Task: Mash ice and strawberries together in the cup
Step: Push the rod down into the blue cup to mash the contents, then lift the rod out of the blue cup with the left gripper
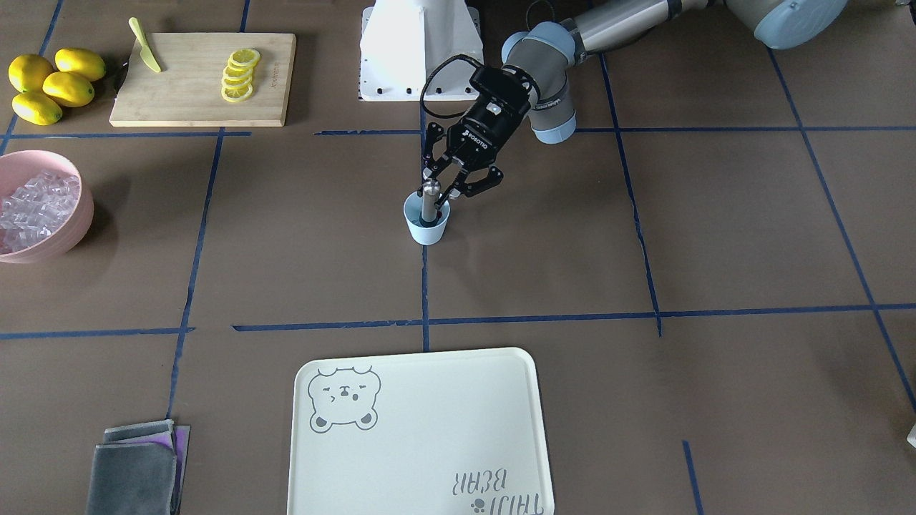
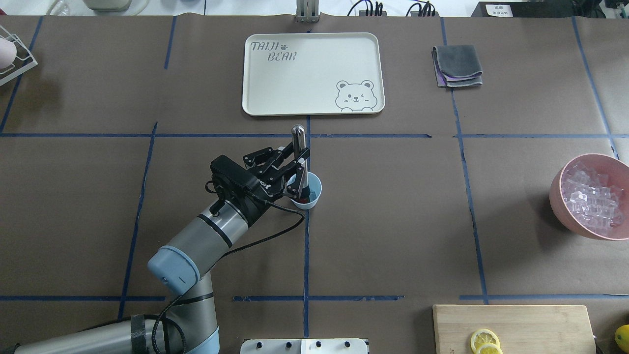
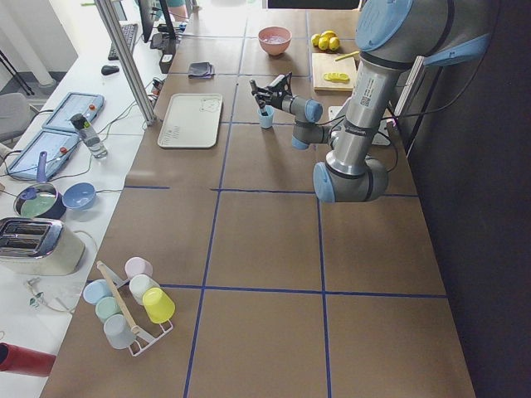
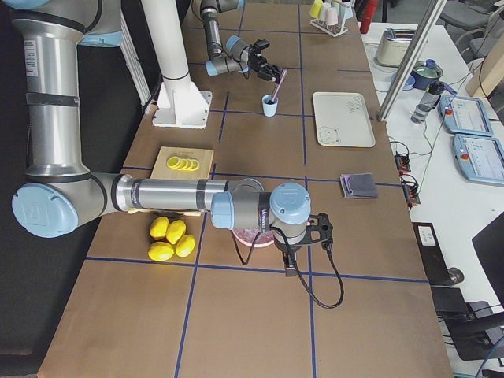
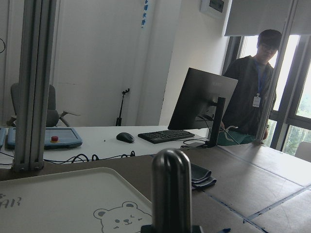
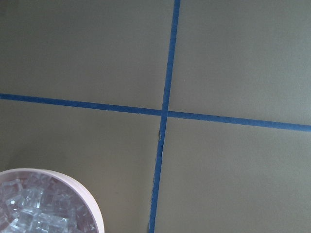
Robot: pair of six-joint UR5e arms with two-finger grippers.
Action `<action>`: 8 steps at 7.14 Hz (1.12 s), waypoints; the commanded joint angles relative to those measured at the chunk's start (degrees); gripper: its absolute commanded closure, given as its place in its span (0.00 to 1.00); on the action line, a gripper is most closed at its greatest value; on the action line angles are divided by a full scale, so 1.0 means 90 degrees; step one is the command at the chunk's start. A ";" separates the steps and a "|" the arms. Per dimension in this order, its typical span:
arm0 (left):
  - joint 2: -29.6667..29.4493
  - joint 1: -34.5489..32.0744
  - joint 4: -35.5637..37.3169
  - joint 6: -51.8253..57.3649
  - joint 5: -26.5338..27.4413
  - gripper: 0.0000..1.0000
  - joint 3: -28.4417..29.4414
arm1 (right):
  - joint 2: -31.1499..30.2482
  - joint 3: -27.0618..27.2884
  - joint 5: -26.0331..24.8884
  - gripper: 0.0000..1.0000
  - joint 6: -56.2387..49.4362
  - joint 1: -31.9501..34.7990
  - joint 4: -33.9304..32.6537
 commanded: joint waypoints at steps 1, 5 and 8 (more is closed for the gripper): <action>-0.0011 0.0003 0.0012 -0.0038 -0.0001 1.00 0.0011 | 0.0010 0.0000 0.0003 0.00 0.0005 0.0000 0.0000; 0.0087 -0.0094 0.0664 -0.0067 -0.0040 1.00 -0.1294 | 0.0039 0.0068 0.0003 0.00 0.0015 0.0010 0.0000; 0.0271 -0.0308 0.2242 -0.0580 -0.0050 1.00 -0.2894 | 0.0049 0.0068 0.0013 0.00 0.0005 0.0010 0.0000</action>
